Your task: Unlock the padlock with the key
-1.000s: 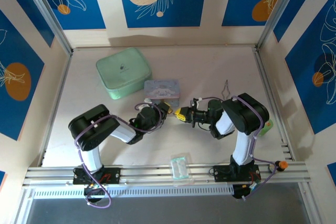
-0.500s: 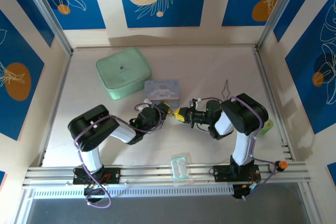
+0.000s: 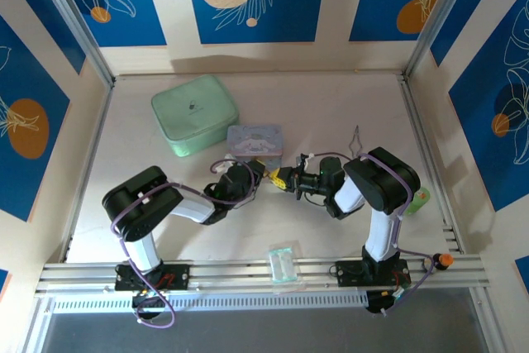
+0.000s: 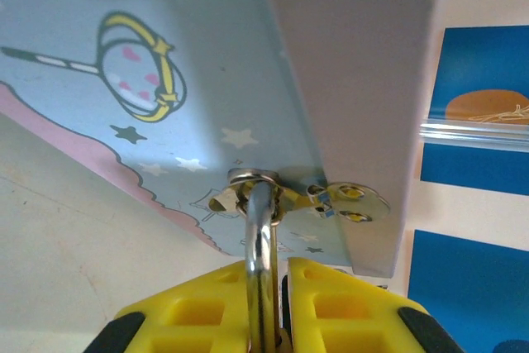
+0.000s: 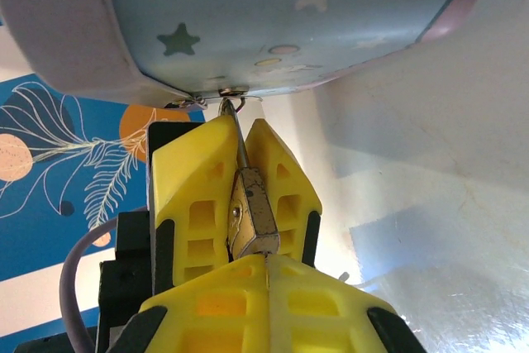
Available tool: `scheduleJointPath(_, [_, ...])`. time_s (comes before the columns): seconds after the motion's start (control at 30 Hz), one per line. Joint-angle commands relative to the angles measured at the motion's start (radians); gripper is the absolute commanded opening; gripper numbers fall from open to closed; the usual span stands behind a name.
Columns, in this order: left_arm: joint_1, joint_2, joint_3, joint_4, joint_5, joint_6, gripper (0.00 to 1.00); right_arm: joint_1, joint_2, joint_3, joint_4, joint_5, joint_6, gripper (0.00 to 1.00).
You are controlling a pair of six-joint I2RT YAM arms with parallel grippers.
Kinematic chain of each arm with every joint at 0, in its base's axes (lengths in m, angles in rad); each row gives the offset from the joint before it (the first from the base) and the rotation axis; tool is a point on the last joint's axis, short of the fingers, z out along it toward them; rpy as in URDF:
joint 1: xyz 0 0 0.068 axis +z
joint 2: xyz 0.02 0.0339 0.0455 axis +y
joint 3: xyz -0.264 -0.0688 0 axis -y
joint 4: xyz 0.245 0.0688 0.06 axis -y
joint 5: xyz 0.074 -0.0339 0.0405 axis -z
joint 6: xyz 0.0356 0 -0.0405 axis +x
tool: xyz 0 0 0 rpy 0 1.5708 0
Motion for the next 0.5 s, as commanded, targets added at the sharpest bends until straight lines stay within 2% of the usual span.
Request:
scheduleJointPath(0.0, [-0.07, -0.036, 0.041, 0.069, 0.103, 0.018, 0.0, 0.035, -0.017, 0.022, 0.026, 0.02, -0.025, 0.0])
scheduleJointPath(0.17, [-0.055, -0.035, 0.031, 0.044, 0.087, 0.024, 0.0, 0.028, -0.019, -0.033, 0.027, 0.03, -0.046, 0.0])
scheduleJointPath(0.33, [-0.038, -0.02, 0.031, 0.044, 0.078, 0.018, 0.0, 0.019, -0.025, -0.081, 0.027, 0.043, -0.059, 0.09])
scheduleJointPath(0.47, [-0.018, -0.022, 0.025, 0.042, 0.077, 0.024, 0.0, 0.002, -0.057, -0.109, 0.027, 0.032, -0.068, 0.29])
